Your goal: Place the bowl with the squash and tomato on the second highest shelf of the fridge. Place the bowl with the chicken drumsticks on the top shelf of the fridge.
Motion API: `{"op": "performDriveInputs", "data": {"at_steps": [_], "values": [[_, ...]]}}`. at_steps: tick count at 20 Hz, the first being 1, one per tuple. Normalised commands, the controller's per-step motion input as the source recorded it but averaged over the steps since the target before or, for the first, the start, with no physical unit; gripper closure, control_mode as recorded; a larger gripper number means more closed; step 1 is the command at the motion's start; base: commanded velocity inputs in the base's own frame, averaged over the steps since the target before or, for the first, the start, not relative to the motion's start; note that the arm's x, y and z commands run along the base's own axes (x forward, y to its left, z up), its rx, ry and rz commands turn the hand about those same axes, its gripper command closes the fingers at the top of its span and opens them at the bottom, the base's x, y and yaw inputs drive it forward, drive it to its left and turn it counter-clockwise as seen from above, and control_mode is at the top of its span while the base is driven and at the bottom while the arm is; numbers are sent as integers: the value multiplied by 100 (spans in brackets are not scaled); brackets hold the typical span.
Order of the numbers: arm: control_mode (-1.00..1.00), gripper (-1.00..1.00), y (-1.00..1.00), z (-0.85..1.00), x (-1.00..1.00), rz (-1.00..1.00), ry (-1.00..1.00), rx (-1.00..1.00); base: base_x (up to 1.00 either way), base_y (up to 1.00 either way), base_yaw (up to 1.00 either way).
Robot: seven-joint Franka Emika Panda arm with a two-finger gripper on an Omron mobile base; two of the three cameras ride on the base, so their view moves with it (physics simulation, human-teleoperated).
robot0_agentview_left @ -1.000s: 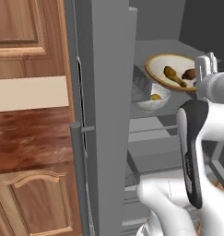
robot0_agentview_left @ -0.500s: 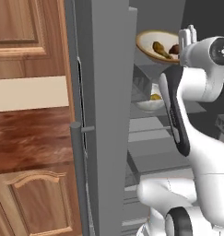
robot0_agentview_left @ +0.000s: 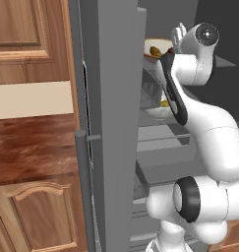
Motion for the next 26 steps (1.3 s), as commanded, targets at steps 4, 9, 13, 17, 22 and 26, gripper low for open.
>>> {"op": "performDriveInputs", "data": {"at_steps": [4, 9, 13, 17, 22, 26], "values": [[-100, 100, 0, -2, 100, 1, 11, 0, 0, 0, 0], [-100, 100, 0, -11, 100, 1, 2, 0, 0, 0, 0], [-100, 100, 0, -35, 97, 0, 1, -3, 0, 0, 0], [-100, 100, 0, -20, 41, 0, 1, -3, 0, 0, 0], [-100, -100, 0, -34, -65, 2, -23, -4, 0, 0, 0], [-100, -100, -6, -47, -88, 0, -44, 0, 0, 0, 0]]}}
